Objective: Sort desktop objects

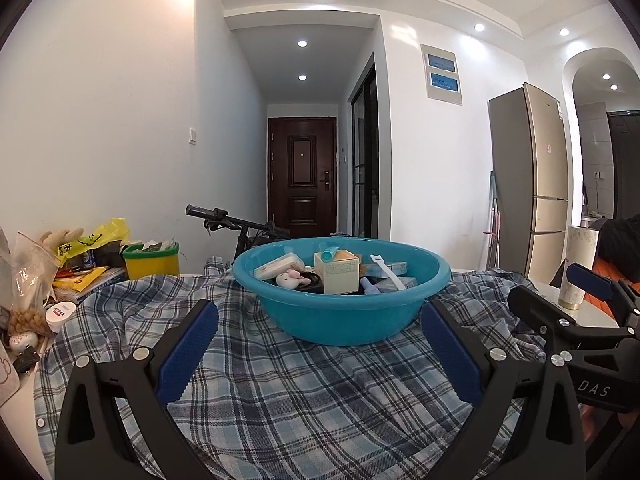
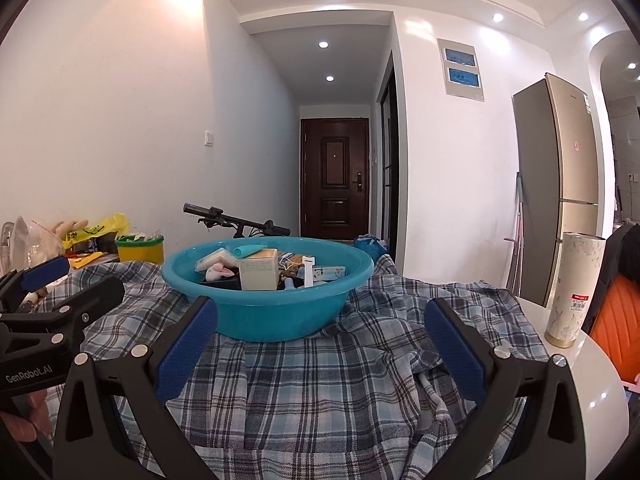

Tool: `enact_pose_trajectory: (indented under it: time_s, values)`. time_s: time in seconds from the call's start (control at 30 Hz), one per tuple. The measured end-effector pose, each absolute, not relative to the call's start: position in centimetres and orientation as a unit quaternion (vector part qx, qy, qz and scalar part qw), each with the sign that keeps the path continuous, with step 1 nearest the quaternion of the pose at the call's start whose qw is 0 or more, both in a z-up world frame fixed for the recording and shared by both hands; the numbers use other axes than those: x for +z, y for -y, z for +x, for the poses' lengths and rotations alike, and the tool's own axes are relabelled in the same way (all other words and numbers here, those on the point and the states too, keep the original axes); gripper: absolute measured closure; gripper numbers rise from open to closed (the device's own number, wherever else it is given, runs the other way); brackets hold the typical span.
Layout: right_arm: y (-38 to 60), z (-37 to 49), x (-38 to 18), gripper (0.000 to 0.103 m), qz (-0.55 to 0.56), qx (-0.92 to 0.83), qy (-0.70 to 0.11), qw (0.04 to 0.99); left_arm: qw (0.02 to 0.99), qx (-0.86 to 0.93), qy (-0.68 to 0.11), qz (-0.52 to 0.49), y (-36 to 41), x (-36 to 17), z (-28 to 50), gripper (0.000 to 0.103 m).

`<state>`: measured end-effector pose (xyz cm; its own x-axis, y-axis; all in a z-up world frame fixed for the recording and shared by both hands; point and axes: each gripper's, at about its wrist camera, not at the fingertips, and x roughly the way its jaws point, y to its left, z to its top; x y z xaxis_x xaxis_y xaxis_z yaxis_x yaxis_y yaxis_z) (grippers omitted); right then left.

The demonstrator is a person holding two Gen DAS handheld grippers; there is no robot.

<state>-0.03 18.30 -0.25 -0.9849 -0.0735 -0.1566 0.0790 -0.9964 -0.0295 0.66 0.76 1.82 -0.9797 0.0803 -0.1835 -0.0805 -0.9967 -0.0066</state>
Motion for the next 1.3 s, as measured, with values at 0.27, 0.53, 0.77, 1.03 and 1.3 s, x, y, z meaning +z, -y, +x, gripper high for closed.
enact_pose_trajectory:
  time_s: [0.27, 0.53, 0.77, 1.03, 1.3]
  values:
    - [-19.2, -0.3, -0.5, 0.000, 0.083, -0.996, 0.004, 0.041, 0.035, 0.992, -0.008, -0.117, -1.3, 0.8, -0.2, 0.000]
    - [-19.1, -2.4, -1.4, 0.000, 0.141, -0.989, 0.003, 0.037, 0.023, 0.989, -0.012, -0.148, -1.4, 0.2, -1.3, 0.000]
    - [-19.2, -3.0, -1.6, 0.000, 0.159, -0.987, 0.005, 0.036, 0.016, 0.987, -0.003, -0.163, -1.0, 0.0, -1.9, 0.000]
    - [-19.3, -2.9, -1.6, 0.000, 0.158, -0.987, 0.006, 0.036, 0.016, 0.986, -0.001, -0.164, -0.8, 0.0, -1.8, 0.000]
    - [-19.2, -3.0, -1.5, 0.000, 0.162, -0.986, 0.006, 0.039, 0.017, 0.985, 0.003, -0.170, -0.6, -0.1, -1.9, 0.000]
